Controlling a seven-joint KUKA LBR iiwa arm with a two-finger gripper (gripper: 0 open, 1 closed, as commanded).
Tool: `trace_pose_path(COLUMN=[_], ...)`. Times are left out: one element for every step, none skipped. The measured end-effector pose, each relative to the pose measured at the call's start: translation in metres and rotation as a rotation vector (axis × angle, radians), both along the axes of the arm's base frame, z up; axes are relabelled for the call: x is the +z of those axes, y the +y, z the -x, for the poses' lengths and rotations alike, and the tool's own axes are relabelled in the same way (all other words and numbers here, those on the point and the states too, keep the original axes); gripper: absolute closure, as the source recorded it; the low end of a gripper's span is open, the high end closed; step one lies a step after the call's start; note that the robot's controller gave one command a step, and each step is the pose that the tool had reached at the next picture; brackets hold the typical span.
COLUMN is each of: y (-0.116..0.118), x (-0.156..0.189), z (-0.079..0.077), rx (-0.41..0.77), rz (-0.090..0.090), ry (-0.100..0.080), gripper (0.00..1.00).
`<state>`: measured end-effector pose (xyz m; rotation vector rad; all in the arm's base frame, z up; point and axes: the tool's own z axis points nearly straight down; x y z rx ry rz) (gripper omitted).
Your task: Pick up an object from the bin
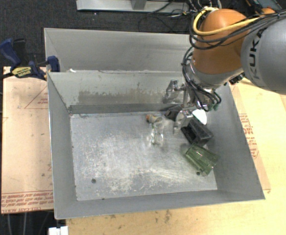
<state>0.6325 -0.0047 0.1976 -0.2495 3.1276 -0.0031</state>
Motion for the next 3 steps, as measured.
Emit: trace_pose_path(y=[0.012,-0.021,0.006], x=[-0.052,-0.105,-0.119], z=[-0.011,-0.013,-0.025], rx=[0.052,0.069,0.184], rz=[-0.002,-0.005,0.002], ry=[-0.006,-0.004,0.000], gripper=[0.00,0.00,1.00])
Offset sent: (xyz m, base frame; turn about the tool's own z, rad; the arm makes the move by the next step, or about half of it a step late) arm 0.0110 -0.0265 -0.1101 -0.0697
